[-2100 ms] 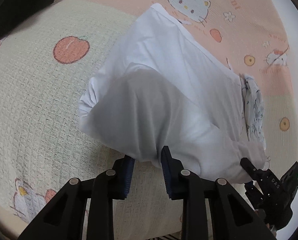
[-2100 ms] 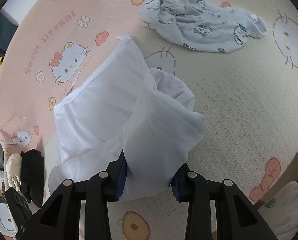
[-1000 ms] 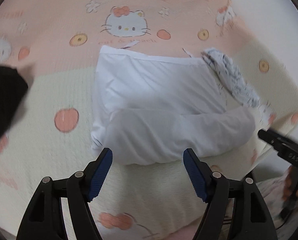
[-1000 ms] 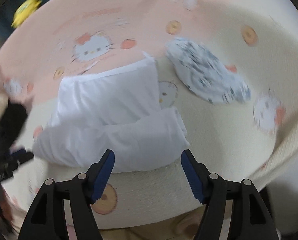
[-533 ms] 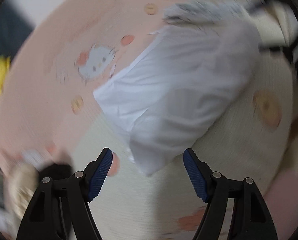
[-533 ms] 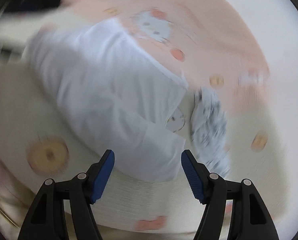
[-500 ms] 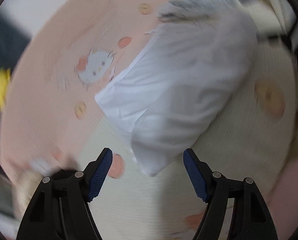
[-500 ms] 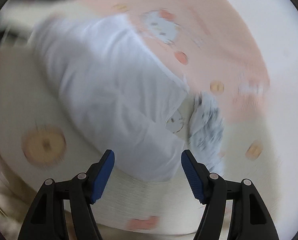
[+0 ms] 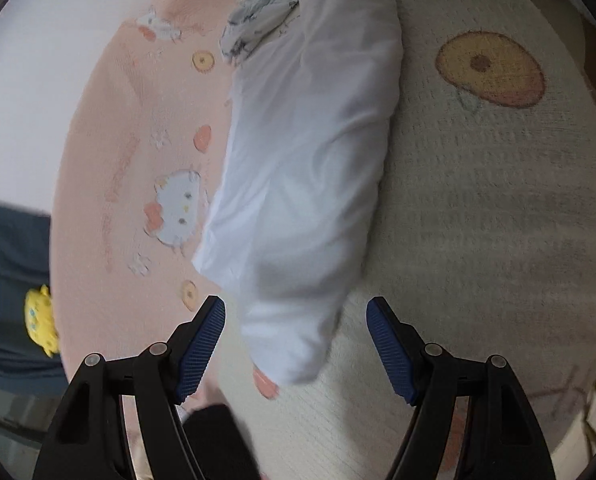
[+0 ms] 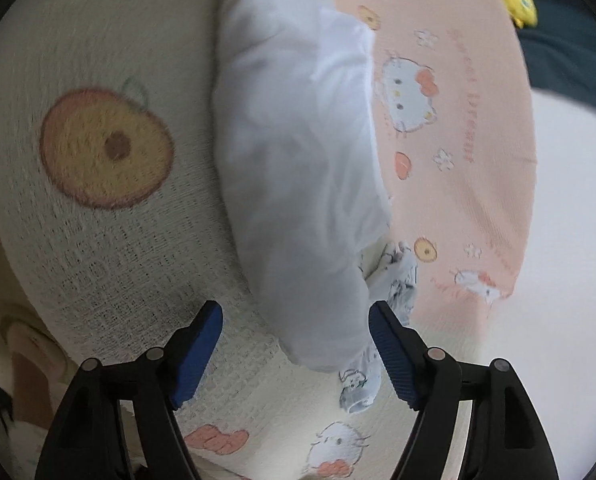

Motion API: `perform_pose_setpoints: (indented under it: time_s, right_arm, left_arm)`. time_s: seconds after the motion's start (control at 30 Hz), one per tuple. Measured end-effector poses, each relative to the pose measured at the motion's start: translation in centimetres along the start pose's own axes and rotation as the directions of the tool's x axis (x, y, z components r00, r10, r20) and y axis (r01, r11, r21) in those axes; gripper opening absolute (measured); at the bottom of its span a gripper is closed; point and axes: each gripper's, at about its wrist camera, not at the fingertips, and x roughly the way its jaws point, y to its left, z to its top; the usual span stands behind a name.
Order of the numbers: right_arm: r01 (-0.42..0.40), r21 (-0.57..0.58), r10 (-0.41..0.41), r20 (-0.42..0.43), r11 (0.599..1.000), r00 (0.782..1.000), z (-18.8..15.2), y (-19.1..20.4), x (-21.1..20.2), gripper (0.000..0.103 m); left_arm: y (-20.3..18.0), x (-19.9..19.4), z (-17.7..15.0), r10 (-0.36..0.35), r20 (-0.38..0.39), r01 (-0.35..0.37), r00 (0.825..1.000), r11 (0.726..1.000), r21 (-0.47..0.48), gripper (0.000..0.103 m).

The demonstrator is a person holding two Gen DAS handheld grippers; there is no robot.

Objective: Fold clothes

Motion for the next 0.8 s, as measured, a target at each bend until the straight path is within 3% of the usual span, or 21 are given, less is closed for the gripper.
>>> perform_pose_setpoints:
  time_s: [0.2, 0.3, 0.47, 0.67, 0.8]
  right_arm:
    - [0.073, -0.074, -0.073, 0.002, 0.995, 0.997, 1.3, 0.4, 1.7, 0.075]
    - [0.122, -0.100, -0.123, -0.004, 0.987, 0.992, 1.9, 0.3, 2.7, 0.075]
    - [0.112, -0.096, -0.111, 0.017, 0.989, 0.994, 1.5, -0.4, 3.8, 0.075]
    - [0.103, -0.054, -0.105, -0.022, 0.993, 0.994, -0.5, -0.6, 4.7, 0.075]
    - [0.096, -0.048, -0.098, -0.021, 0.994, 0.995, -0.7, -0.8, 5.0, 0.075]
  left_arm:
    - [-1.0, 1.6, 1.8, 0.091, 0.010, -0.092, 0.996, 0.989, 0.114, 0.072]
    - [-1.2, 2.4, 2.5, 0.139, 0.014, -0.139, 0.990, 0.978, 0.155, 0.080]
    - [-0.5, 3.1, 1.9, 0.109, -0.005, -0.107, 0.994, 0.984, 0.142, 0.081]
    - [1.4, 4.7, 0.6, 0.019, -0.080, -0.017, 0.997, 0.999, 0.034, 0.081]
    - [1.6, 4.7, 0.4, 0.020, -0.057, -0.020, 0.998, 1.000, 0.009, 0.081]
